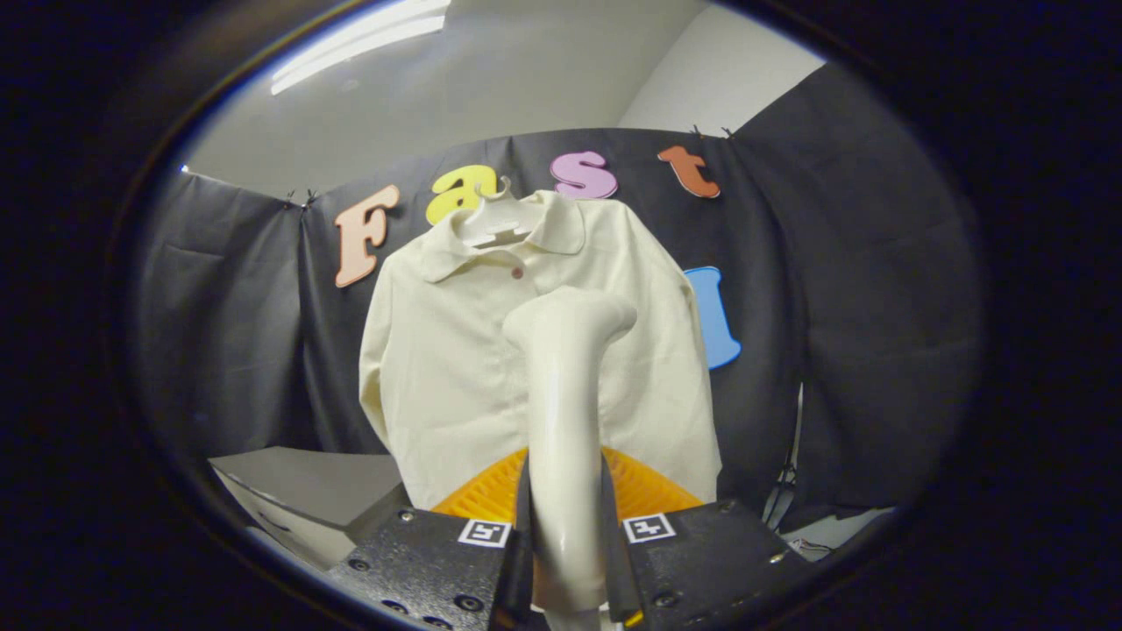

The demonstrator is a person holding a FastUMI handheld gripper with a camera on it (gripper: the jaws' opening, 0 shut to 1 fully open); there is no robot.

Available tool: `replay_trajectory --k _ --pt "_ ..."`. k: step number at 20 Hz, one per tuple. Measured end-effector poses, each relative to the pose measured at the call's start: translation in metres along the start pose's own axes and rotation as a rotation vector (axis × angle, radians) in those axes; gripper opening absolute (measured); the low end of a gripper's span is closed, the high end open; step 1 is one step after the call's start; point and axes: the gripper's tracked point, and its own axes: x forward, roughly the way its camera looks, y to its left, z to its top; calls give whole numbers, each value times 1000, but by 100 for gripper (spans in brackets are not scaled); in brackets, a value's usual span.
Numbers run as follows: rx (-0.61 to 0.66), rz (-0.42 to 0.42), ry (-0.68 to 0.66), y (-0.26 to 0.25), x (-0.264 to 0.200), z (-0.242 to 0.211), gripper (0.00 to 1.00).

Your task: Iron the clothes twice with a garment steamer, once on the left side and once on the right side.

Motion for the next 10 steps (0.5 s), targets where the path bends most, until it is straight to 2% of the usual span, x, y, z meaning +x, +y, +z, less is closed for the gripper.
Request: replay_trajectory --k 4,10 --pt "59 -11 -39 -13 39 29 32" --pt "60 -13 -74 -22 86 47 32"
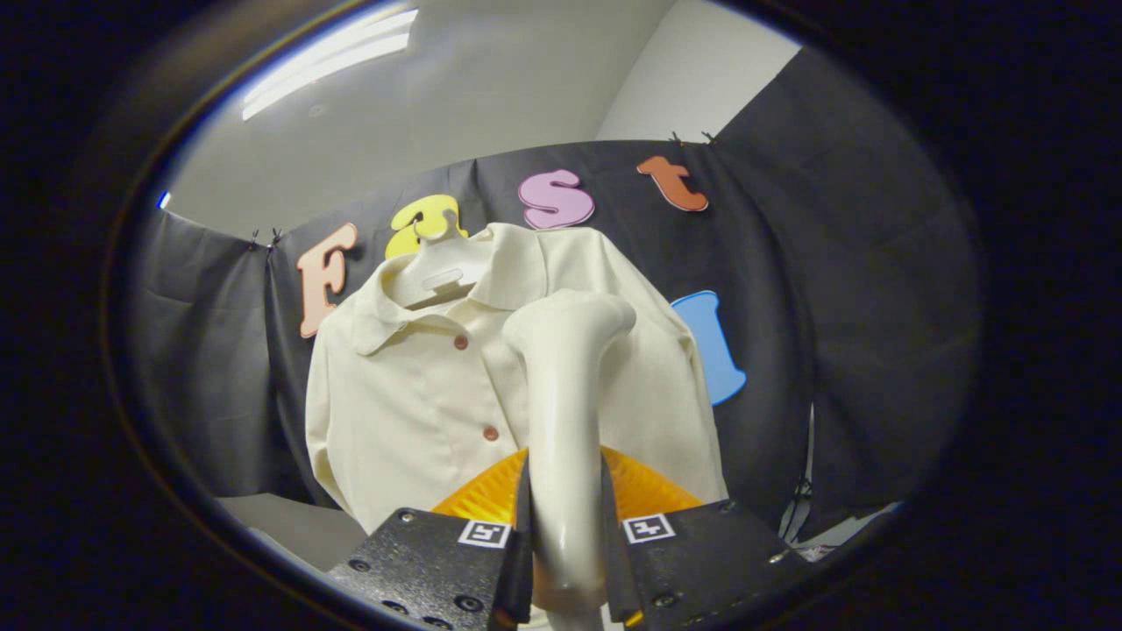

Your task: Iron the clothes twice with a garment steamer, once on the left side and once on the right side.

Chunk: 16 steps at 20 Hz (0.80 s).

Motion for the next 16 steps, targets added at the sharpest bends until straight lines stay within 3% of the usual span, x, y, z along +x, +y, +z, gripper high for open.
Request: replay_trajectory --k 4,16 --pt "17 44 9 -3 1 -9 32" --pt "54 29 115 -38 -27 -93 32"
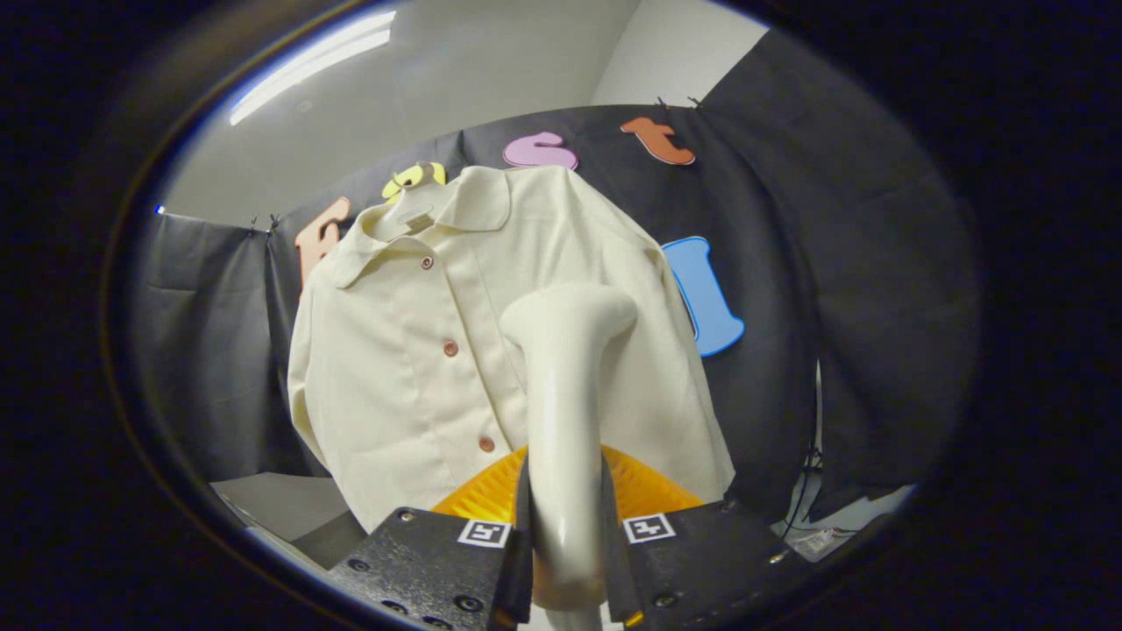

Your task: Iron the clothes twice with a garment steamer, once on the left side and once on the right side.

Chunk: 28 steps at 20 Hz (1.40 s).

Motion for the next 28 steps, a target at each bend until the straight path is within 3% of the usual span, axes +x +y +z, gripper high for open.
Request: replay_trajectory --k 18,28 --pt "158 -78 177 -58 -46 -160 33" --pt "215 -145 255 -69 -73 -218 33"
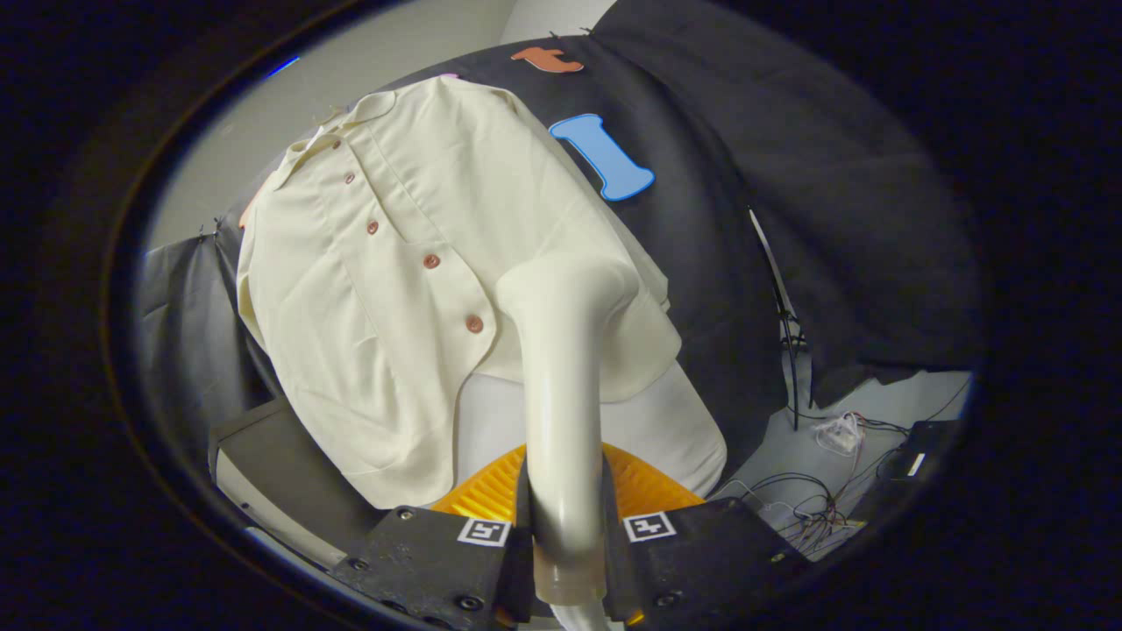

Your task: Iron the clothes twice with a garment steamer, once on the left side and once on the right side.

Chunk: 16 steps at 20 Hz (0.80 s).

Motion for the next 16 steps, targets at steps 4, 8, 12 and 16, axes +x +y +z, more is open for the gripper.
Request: replay_trajectory --k 4,8,12,16 --pt "20 -32 26 -1 -10 -12 33" --pt "38 -16 29 14 -33 -22 33" --pt "31 8 32 42 -61 -29 32" --pt "-17 31 18 73 -97 -36 32"
